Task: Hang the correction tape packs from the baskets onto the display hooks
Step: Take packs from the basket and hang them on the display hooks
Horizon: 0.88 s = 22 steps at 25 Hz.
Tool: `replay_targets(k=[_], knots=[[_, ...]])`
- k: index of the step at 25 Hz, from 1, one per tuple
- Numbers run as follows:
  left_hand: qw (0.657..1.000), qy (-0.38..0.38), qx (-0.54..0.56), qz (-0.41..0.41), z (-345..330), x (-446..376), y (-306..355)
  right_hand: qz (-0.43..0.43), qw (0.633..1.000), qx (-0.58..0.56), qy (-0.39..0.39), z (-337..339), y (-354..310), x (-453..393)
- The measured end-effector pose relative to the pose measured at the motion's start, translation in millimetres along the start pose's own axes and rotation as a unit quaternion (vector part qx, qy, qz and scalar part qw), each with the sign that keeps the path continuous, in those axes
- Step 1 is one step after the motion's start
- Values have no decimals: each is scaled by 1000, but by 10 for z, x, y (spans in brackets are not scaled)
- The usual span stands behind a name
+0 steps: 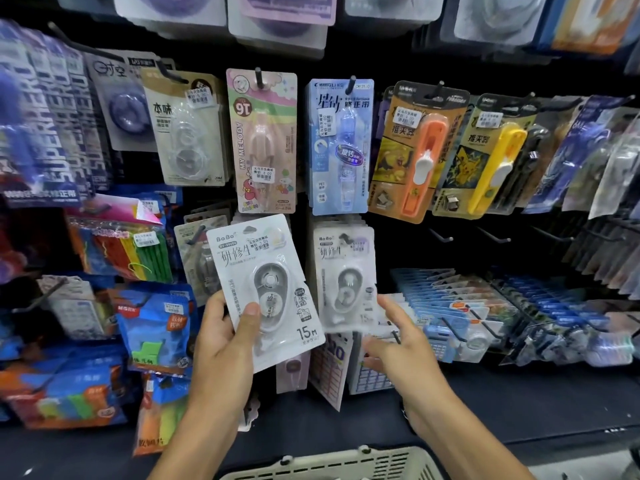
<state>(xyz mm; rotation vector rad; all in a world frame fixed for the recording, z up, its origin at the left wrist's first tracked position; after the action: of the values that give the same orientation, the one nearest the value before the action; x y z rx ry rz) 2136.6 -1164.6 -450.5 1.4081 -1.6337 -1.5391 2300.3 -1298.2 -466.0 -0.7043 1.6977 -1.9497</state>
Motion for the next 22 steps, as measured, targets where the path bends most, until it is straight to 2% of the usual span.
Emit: replay_targets(k=[2,4,6,7,8,9,10,11,13,15,17,20,22], knots=[[1000,-23,6,-5,-27,-12,-32,50,997,35,-45,-89,-23,50],[995,-96,0,-11,-118,-16,-58,114,988,1,-103,-249,-111,95],[982,-181,-43,-23,-189,-46,-74,153,983,-8,-103,-374,-154,60],[973,-204,-98,-43,-192,-86,-71,160,983,-14,-88,-400,-165,26],[955,-212,-193,-78,-170,-155,-68,156,985,-29,-71,-391,-158,-5],[914,-204,-326,-126,-119,-246,-79,141,988,-43,-56,-350,-137,-28],[858,-187,-444,-178,-63,-329,-84,118,991,-52,-37,-292,-84,-50],[810,-171,-517,-220,-22,-393,-79,96,994,-58,-15,-231,-29,-65],[758,-177,-580,-239,14,-488,-129,65,995,-70,24,-127,66,-101],[728,-210,-616,-218,9,-506,-235,65,995,-73,33,-74,104,-132],[702,-226,-642,-211,-17,-483,-325,113,993,-43,12,-92,78,-119],[691,-229,-653,-210,-43,-480,-352,145,987,-59,19,-134,30,-119],[683,-229,-663,-206,-29,-485,-369,117,991,-57,44,-138,22,-189]])
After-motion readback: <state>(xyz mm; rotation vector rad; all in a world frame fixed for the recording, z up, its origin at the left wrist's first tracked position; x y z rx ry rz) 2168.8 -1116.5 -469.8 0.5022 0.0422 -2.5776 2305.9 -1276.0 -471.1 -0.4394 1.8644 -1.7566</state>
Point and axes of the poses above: each hand's wrist, its own x-axis away from the middle knuckle, its own z-axis out of the back of the hand, y = z × x, the point moved 2 cm from there along -x, towards the middle knuckle, and after that the axes turned 6 degrees about -z, right-handed, at the moved point
